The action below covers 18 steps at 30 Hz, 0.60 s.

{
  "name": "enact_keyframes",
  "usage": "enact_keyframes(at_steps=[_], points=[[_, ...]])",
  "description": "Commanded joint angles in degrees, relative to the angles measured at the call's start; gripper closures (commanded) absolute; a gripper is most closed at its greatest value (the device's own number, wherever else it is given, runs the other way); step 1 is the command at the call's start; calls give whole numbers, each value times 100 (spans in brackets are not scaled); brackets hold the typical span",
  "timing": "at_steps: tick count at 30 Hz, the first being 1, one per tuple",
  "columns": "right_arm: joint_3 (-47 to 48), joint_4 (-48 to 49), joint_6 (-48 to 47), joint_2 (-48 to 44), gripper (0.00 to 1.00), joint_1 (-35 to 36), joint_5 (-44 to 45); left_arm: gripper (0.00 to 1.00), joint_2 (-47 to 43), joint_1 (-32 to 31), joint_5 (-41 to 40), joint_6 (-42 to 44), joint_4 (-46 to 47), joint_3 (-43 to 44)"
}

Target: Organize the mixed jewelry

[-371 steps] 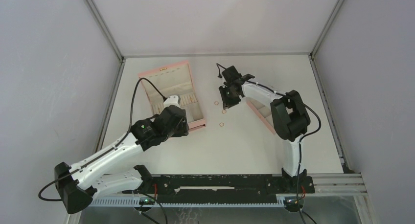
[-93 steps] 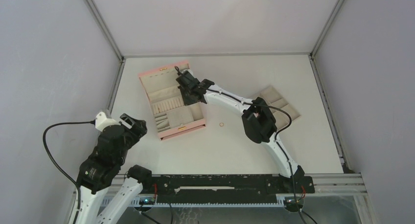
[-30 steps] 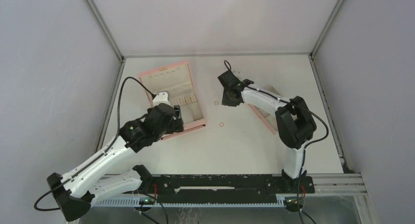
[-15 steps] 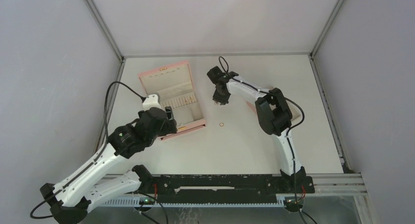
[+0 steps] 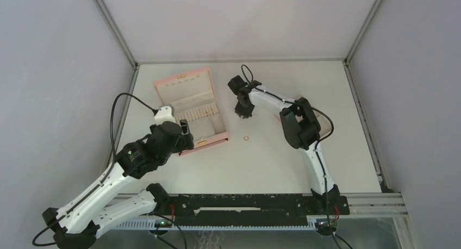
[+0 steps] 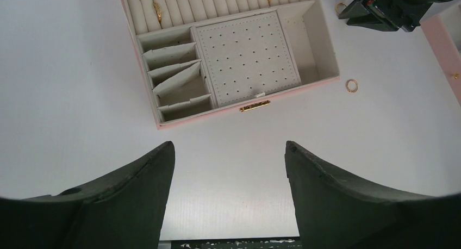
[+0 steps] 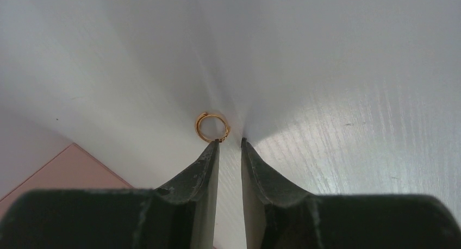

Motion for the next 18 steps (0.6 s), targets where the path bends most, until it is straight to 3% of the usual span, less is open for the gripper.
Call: enact_keyframes(at_steps=[1,18], points=[[194,-23,156,62,71,4,22,21,-117,2,-163,-82,6,-5],[-257,460,153,-540,72,-66,-21,21,-19,5,-101,-100,-10,22]])
